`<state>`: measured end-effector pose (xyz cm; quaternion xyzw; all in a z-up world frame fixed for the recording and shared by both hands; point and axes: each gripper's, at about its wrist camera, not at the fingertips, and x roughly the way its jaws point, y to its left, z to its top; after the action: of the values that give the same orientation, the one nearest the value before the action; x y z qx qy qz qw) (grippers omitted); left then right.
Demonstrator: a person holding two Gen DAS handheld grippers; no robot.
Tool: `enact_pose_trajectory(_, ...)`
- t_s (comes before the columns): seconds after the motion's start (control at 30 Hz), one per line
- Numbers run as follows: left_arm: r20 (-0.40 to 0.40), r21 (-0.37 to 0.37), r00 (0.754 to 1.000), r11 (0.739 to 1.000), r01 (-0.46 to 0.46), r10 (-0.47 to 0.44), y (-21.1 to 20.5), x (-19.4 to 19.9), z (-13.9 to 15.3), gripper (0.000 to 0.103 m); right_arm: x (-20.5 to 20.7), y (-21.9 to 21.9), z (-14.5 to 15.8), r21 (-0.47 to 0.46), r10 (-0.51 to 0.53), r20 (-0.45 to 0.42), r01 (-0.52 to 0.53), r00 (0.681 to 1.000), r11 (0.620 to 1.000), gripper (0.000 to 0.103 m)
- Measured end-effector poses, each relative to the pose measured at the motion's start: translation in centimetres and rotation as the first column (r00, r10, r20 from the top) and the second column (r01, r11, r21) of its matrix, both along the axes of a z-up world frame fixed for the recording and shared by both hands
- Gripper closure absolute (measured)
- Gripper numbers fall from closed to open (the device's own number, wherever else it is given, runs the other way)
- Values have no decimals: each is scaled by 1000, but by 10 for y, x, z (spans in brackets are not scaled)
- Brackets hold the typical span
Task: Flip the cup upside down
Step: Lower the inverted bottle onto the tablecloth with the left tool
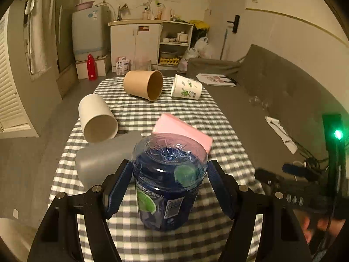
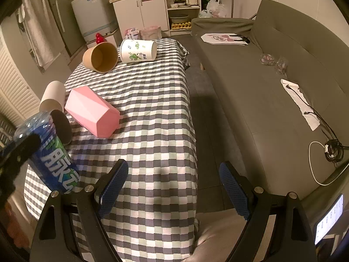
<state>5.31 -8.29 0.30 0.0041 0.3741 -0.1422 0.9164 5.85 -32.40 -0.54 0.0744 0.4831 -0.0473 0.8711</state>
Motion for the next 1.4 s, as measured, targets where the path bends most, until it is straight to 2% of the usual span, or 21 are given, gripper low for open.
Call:
enact_pose_trajectory(0.2,-20,4,1000,1000,18,-18,3,-13,1,29,0,1,1,-4,1,5,-1,1000,1000,17)
enact_pose_trajectory(0.5,-49,-25,999,1000,2,-3,8,-17,8,28,-11,11,17,-20,19,65,-18,998,1000,17)
enact_pose_trajectory(0.77,13,-79,1000,997,13,-12,15,-33,34,28,-26,20,40,-38,24,119,-20,993,999,17)
enact_pose_trajectory(1.07,93,-126,995,992,-6,18,37,-49,68,28,-47,35,71,-63,44,190,-33,981,997,17)
enact_pose_trajectory(1.13,111,-121,993,992,-18,32,45,-54,74,26,-52,41,80,-66,57,212,-43,976,997,17)
enact_pose_trajectory(1.17,119,-117,992,993,-24,38,47,-57,76,21,-56,44,83,-68,63,223,-49,973,996,17)
enact_pose_trajectory(1.27,164,-93,984,994,-56,71,61,-69,80,20,-67,54,93,-79,88,259,-70,962,994,17)
enact_pose_trajectory(1.4,163,-72,980,992,-108,118,79,-77,73,17,-83,70,98,-81,118,296,-99,948,992,17)
